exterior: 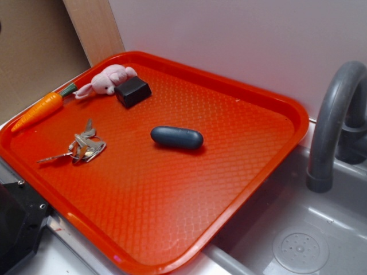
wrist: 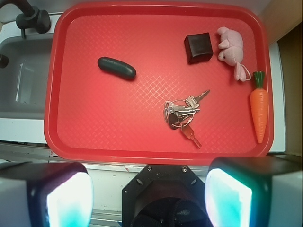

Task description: Grab the black box.

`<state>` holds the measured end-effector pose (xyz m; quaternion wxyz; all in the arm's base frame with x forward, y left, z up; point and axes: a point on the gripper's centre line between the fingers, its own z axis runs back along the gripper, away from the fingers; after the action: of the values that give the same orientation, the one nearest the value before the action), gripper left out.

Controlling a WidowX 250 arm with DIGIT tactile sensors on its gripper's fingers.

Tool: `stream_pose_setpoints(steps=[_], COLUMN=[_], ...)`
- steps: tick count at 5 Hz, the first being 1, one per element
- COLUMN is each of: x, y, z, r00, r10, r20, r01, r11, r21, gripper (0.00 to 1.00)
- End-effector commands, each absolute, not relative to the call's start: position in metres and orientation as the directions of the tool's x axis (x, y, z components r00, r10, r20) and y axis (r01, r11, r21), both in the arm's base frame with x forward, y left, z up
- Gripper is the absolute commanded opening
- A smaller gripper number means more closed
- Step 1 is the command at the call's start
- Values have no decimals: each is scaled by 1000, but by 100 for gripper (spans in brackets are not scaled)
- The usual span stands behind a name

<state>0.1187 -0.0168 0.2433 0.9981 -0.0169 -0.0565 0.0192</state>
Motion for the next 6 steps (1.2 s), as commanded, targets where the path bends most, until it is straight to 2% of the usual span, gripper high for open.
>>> stream_pose_setpoints(steps=[1,3,4,5,6], x=[119,189,225,245,251], y=[-17,24,48,66,83], z=[243,175,138,109,92], r00=[993,994,995,998,997], r10=[40,-20,-27,-24,-35], r20=[112,107,93,66,74], r01=[-36,15,24,21,30], r11=[999,999,999,999,998], r21=[-36,45,36,50,64], gripper=[100,100,100,100,100])
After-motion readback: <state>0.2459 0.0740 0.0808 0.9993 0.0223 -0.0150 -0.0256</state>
